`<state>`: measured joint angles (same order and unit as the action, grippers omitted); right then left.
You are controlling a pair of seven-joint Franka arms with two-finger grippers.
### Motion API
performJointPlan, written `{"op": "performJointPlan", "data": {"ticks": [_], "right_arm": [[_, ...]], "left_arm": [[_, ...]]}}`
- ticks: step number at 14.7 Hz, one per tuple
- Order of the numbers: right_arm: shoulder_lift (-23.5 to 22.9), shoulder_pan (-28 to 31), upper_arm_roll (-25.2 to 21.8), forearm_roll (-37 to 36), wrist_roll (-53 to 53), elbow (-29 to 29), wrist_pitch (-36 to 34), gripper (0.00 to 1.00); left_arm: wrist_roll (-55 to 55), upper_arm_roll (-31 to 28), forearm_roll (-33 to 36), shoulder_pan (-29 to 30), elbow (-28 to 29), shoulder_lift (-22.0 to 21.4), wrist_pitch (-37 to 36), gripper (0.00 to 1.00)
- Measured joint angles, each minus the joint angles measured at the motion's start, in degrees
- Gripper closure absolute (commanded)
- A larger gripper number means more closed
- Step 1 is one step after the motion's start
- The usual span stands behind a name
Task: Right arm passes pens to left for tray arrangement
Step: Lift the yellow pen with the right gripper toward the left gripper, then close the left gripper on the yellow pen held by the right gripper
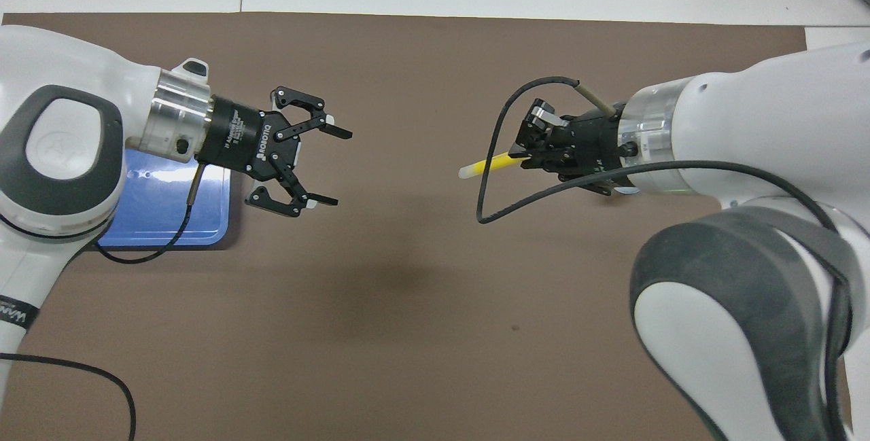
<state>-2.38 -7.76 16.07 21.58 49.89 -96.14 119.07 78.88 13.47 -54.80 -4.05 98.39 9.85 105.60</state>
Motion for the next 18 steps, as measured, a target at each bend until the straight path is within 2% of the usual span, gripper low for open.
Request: {"op": "performJointPlan", "data": {"ticks": [4, 7, 10, 11, 17, 18], "right_arm": [[-1.9, -3.7, 0.0, 0.0, 5.2, -0.5, 6.5, 1.0], [-3.3, -4.7, 0.0, 0.0, 6.9, -0.6, 10.1, 1.0], [-5.0, -6.9, 0.0, 0.0, 9.4, -0.7, 14.1, 1.0], [-5.3, -7.3, 0.0, 0.0, 9.6, -0.7, 14.5, 1.0], [-5.5, -7.4, -0.1, 0.0, 9.7, -0.7, 14.7, 1.0], [-5.5, -7.4, -0.1, 0.0, 9.7, -0.7, 14.7, 1.0]], "left_arm": [[0.6, -0.1, -1.0, -2.0, 0.3, -0.3, 2.9, 0.05], [0.7, -0.1, -1.0, -3.3, 0.6, -0.3, 5.3, 0.15], [0.7, -0.1, -1.0, -3.4, 1.1, -0.3, 8.1, 0.17], [0.7, -0.1, -1.0, -3.7, 1.3, -0.3, 9.1, 0.19], [0.6, -0.8, -1.0, -4.7, 4.1, -0.4, 12.8, 0.19], [0.6, -1.1, -1.0, -4.7, 4.5, -0.5, 12.9, 0.24]]}}
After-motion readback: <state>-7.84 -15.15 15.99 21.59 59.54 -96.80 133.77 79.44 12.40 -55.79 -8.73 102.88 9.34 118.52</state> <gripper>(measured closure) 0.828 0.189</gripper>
